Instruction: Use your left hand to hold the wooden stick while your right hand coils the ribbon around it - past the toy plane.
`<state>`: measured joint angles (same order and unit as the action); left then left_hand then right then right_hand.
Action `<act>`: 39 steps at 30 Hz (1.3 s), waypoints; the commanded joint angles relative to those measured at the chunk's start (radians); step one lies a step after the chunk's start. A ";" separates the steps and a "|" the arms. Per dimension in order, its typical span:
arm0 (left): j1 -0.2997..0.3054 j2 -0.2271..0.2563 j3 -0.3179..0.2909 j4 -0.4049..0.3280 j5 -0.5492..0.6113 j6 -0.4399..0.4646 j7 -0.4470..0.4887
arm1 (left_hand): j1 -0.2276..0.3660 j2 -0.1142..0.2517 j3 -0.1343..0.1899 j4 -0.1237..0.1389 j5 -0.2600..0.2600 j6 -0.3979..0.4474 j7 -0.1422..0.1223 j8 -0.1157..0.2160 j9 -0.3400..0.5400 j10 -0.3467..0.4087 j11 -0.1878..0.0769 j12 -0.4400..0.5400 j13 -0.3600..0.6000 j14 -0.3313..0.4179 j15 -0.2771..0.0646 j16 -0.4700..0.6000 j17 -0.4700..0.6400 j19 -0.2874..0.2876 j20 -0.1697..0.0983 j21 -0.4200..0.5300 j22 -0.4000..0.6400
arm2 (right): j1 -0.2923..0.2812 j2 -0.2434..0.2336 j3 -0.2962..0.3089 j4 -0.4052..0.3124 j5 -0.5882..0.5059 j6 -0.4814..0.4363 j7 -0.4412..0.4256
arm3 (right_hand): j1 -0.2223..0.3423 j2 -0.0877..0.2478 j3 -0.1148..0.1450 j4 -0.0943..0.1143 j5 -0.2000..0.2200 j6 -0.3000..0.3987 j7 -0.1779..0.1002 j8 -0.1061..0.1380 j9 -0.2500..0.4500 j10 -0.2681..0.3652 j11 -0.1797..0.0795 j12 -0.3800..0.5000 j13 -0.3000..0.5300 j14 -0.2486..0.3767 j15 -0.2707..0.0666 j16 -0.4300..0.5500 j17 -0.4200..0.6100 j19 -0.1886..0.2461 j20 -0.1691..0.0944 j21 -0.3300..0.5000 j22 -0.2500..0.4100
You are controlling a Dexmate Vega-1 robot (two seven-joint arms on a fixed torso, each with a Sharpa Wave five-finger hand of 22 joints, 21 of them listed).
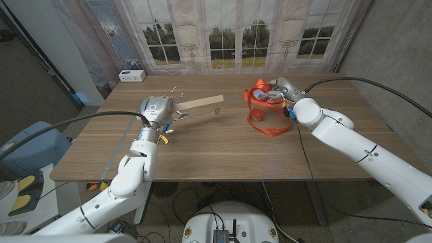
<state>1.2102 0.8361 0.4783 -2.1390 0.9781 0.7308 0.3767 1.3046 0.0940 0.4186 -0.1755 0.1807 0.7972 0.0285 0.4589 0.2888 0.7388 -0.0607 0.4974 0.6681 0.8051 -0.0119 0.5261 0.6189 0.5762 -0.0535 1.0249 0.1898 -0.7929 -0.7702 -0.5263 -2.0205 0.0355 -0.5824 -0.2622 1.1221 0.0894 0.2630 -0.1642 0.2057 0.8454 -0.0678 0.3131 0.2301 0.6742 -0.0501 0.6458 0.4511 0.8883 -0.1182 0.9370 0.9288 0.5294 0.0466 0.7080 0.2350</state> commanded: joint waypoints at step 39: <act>-0.208 -0.035 0.084 0.196 -0.204 -0.314 0.134 | 0.040 0.054 0.033 0.014 0.005 0.044 -0.029 -0.001 0.039 0.045 -0.023 -0.014 0.014 0.095 -0.202 -0.005 0.022 -0.014 -0.057 0.039 -0.004 | 0.431 0.085 -0.177 -0.099 -0.036 -0.348 0.064 | 0.052 0.026 0.034 0.001 0.022 0.272 0.141 0.013 0.067 0.330 0.042 0.333 0.180 0.036 -0.009 -0.004 0.015 0.015 0.009 0.074 0.009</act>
<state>1.0453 0.8138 0.5403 -1.9785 0.7897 0.4691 0.5002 1.3046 0.0940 0.4269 -0.1838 0.1807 0.8041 0.0285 0.4567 0.2889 0.7497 -0.0574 0.4829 0.6776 0.8062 -0.0109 0.5184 0.6398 0.5673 -0.0518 1.0580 0.1839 -0.4629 -0.6954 -0.6310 -2.1008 0.0364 -0.8925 -0.2353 1.1387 0.0728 0.2752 -0.1764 0.2225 0.8669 -0.0463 0.3225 0.2301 0.6958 -0.0285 0.6573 0.4508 0.9112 -0.1232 0.9301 0.9417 0.5415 0.0482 0.7704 0.2393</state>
